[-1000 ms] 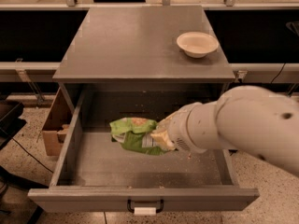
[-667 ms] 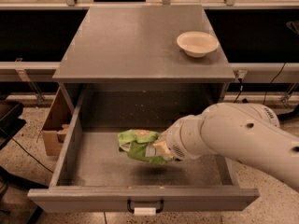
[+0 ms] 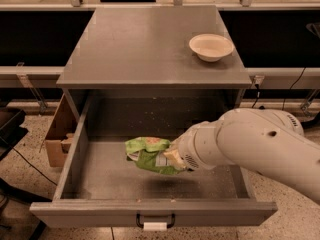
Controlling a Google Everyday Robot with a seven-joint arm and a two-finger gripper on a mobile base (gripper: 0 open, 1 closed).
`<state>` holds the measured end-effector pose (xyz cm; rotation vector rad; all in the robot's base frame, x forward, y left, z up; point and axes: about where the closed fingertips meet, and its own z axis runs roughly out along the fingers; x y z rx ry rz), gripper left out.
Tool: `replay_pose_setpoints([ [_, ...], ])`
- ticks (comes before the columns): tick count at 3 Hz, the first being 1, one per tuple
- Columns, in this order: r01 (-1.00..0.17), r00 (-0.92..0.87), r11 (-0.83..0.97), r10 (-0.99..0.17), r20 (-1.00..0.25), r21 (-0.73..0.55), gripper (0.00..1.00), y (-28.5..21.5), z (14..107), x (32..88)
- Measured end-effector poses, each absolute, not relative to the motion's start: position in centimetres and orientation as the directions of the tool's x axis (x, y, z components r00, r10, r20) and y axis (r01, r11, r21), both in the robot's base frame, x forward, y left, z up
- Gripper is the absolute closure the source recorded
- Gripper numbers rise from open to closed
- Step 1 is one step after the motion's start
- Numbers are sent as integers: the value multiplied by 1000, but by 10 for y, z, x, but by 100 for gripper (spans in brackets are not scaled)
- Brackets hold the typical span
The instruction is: Place green rice chip bag into top drawer
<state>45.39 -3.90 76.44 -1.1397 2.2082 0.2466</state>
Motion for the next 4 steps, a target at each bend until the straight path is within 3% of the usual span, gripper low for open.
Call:
replay_pose_setpoints([
  [1, -786, -425, 608, -667, -612, -117, 20, -39, 764, 454],
  [2, -786, -425, 608, -667, -612, -117, 0, -39, 764, 454],
  [4, -792, -403, 601, -646, -648, -107, 0, -44, 776, 454],
])
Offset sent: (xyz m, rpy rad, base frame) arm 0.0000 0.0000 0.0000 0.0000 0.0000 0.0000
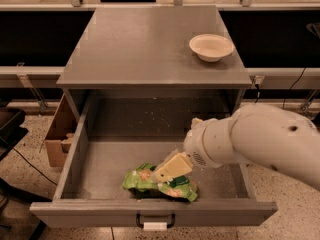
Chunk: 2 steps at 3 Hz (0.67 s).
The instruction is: Place green rice chip bag into top drawer
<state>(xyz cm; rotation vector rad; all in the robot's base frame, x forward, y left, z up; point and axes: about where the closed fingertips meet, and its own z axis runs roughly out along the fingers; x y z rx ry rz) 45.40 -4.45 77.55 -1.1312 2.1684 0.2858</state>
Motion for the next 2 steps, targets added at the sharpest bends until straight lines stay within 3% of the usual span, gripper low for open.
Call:
replay_pose_setpoints([
  [2, -795, -363, 606, -471, -804, 4, 0, -121, 866, 458],
])
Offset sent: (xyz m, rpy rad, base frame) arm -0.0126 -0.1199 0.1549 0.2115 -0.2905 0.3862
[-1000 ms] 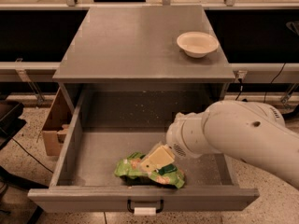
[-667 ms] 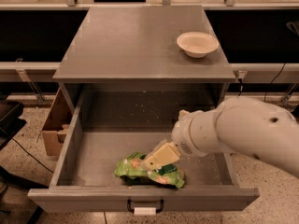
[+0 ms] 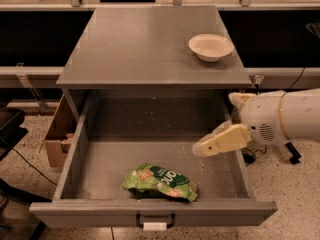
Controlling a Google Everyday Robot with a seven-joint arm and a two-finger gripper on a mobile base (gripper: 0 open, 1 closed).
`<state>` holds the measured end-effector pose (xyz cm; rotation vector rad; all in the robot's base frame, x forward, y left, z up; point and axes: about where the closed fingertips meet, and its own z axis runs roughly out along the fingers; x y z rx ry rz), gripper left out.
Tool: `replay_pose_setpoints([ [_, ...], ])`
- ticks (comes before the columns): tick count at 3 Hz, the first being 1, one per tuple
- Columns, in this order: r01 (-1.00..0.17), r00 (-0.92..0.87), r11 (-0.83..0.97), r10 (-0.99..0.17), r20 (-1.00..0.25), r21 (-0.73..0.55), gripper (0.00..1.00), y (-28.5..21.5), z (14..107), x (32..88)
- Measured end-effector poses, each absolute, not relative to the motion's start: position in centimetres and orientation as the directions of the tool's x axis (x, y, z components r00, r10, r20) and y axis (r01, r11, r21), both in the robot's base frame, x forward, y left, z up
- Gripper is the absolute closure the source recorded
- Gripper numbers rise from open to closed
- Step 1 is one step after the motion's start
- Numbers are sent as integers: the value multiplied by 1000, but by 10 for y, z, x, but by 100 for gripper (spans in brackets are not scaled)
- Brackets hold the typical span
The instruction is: Place green rice chip bag into top drawer
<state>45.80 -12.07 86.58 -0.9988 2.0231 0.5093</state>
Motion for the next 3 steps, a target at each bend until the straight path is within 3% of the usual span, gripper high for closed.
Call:
replay_pose_setpoints([
  [2, -908, -50, 342, -659, -750, -240, 0, -135, 929, 425],
  [3, -911, -36, 327, -670, -741, -252, 0, -134, 931, 422],
])
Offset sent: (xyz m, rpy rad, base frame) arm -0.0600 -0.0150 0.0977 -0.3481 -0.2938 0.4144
